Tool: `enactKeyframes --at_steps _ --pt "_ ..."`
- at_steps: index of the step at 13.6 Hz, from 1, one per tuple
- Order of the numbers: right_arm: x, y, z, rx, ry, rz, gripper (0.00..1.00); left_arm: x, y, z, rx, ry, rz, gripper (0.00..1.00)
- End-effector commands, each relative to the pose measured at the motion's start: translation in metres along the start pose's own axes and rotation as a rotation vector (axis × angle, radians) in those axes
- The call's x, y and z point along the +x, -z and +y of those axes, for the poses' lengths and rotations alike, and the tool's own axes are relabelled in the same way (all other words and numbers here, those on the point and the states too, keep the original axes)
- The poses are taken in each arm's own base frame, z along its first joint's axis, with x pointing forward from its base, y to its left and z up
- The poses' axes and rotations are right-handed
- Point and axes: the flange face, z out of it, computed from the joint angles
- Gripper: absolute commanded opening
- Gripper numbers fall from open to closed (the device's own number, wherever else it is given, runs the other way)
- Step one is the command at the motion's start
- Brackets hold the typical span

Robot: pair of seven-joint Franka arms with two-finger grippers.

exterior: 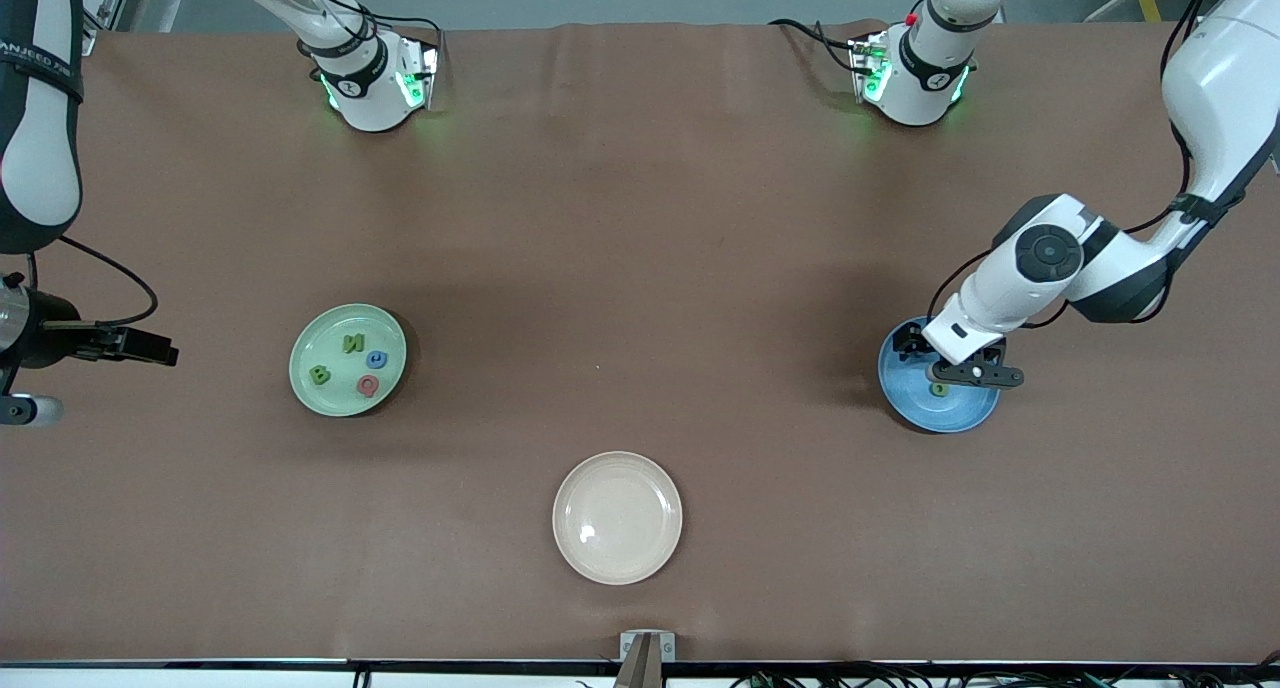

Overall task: Sort upper and lower case letters into plates
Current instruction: 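Lower the blue x onto the blue plate with the left gripper, then open the left gripper and raise it from the blue plate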

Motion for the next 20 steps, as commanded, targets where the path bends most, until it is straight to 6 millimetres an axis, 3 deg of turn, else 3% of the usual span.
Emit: enactKeyframes --at_steps 1,4,5,6,8,10,13,20 --pt "-0.013 0.012 -0.003 0.005 0.003 -0.02 1.0 0.0 0.013 -0.002 0.03 0.014 -0.019 1.0" --pt "-0.037 0.014 -0.003 0.012 0.004 -0.025 1.0 0.005 0.016 -0.006 0.031 0.024 -0.011 1.0" --pt "-0.041 0.02 -0.004 0.013 0.007 -0.02 1.0 0.004 0.013 -0.016 0.018 0.041 -0.018 1.0" --pt "-0.045 0.025 -0.002 0.016 0.003 -0.019 1.0 0.004 0.019 -0.027 0.006 0.058 -0.008 1.0" --pt "-0.051 0.032 0.0 0.019 -0.001 -0.019 1.0 0.013 0.029 -0.025 -0.013 0.063 -0.004 1.0" --pt "-0.056 0.041 0.002 0.02 -0.001 -0.005 1.0 0.025 0.05 -0.005 -0.022 0.082 -0.029 1.0" --pt "-0.073 0.055 0.004 0.024 -0.003 0.015 1.0 0.038 0.06 0.014 -0.043 0.103 -0.128 1.0" --pt "-0.107 0.067 0.007 0.025 0.002 0.029 1.0 0.032 0.086 0.051 -0.105 0.094 -0.207 0.94"
